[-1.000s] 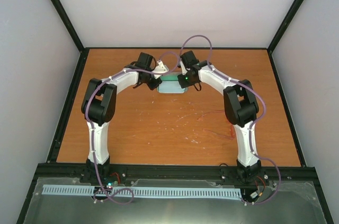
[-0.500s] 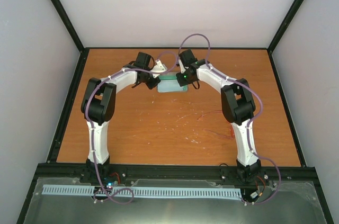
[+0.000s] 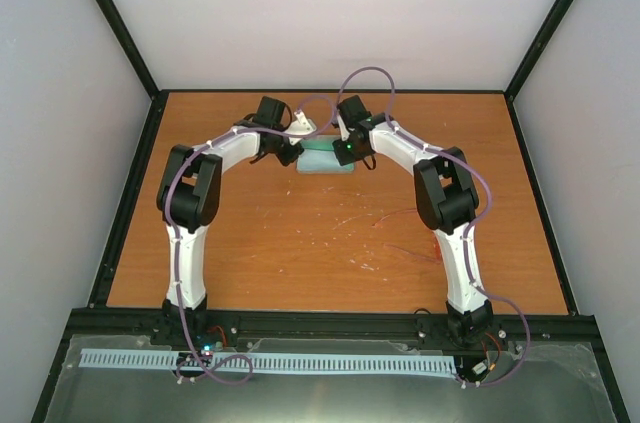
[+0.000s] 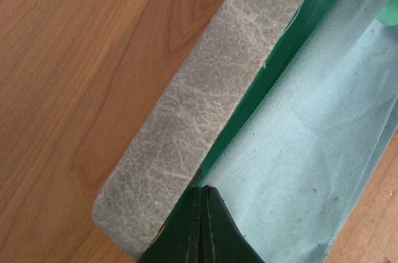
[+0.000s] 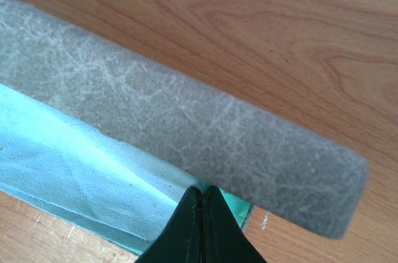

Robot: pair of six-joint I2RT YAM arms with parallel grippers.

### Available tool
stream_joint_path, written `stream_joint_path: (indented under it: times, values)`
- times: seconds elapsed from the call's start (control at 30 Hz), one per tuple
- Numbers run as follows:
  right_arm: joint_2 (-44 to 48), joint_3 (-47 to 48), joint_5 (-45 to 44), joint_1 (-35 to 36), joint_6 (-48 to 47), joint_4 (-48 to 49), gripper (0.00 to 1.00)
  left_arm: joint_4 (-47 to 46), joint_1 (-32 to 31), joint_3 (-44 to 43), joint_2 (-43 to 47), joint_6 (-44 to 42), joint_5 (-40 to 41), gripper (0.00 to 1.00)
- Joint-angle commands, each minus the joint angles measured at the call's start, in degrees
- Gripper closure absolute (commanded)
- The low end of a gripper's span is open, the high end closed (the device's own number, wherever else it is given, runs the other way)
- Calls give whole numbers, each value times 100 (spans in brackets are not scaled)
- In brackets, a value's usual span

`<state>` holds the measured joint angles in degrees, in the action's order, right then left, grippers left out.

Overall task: Organize the sunglasses
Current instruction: Place the glasses cleaning cloth in the sunglasses case.

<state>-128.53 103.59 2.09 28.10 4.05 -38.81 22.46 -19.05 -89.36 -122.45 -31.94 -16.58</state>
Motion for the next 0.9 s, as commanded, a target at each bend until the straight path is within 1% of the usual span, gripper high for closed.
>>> stream_joint_path:
  times: [0.0,0.27,0.4,0.5,0.57,0.6,0.7,0.87]
  values:
    - [-7,148,-160,-94,47,-35,97,-46,59,-312,-121,-36,-185,100]
    - [39,143,-190,-122,69,15,97,38,59,-354,-170,-11,-274,98]
    - [-4,143,-103,-125,98,7,96,57,59,-307,-147,-5,-246,91]
    - [1,134,-78,-121,139,13,85,57,59,-263,-114,15,-210,85]
    - [31,116,-96,-121,139,15,81,53,59,-238,-82,45,-183,79]
    - [49,102,-113,-125,139,28,77,49,59,-225,-58,62,-180,78]
    - [127,57,-190,-121,138,68,72,41,60,-192,-10,141,-156,71]
    - [297,-68,-276,-121,165,157,60,-41,59,-29,154,277,-106,63]
